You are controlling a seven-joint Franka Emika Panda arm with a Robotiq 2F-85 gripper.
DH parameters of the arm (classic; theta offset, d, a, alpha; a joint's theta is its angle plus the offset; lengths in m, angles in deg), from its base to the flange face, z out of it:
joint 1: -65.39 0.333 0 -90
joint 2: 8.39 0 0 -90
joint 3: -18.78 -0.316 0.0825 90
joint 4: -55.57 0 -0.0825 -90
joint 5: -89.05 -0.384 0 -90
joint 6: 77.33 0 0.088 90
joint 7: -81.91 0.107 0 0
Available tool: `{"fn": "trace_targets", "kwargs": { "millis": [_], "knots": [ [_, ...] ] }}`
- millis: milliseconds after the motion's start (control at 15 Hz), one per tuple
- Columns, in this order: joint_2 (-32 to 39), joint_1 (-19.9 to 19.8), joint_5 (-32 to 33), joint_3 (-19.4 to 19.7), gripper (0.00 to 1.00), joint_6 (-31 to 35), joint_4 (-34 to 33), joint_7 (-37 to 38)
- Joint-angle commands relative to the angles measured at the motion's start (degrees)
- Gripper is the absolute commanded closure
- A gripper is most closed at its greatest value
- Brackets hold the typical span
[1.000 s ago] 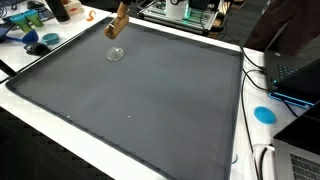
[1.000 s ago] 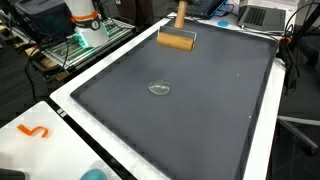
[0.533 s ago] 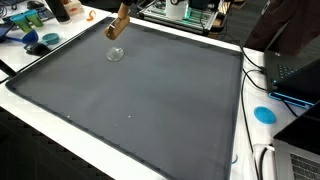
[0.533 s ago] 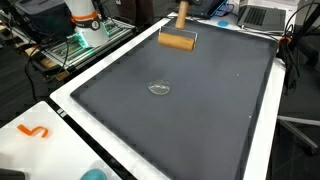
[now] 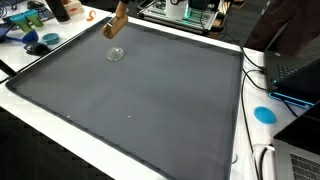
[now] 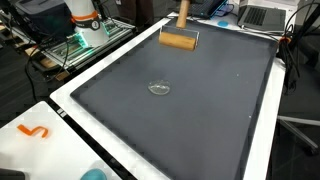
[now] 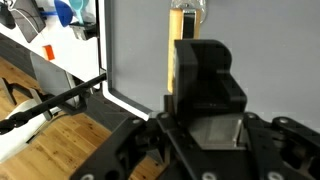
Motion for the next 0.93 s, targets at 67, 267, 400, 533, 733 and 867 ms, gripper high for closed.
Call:
{"fn": "trace_targets", "kwargs": {
  "millis": [67,267,400,533,733,867],
  "knots": [
    [0.16,0.45,-1.29,0.50,0.76,-2.31,-0.75,-0.85],
    [0.36,0.53,-2.69,0.54,0.76,-3.51,-0.84,-1.44],
    [0.47,0.58,-3.64,0.54,0.76,-4.45,-0.86,-1.81],
    [0.55,0.61,-4.57,0.53,0.76,-5.18,-0.89,-2.18],
    [0.59,0.62,-5.57,0.51,0.76,-6.28,-0.91,-2.57],
    [0.61,0.63,-6.04,0.49,0.76,-7.25,-0.94,-2.69]
  ]
}}
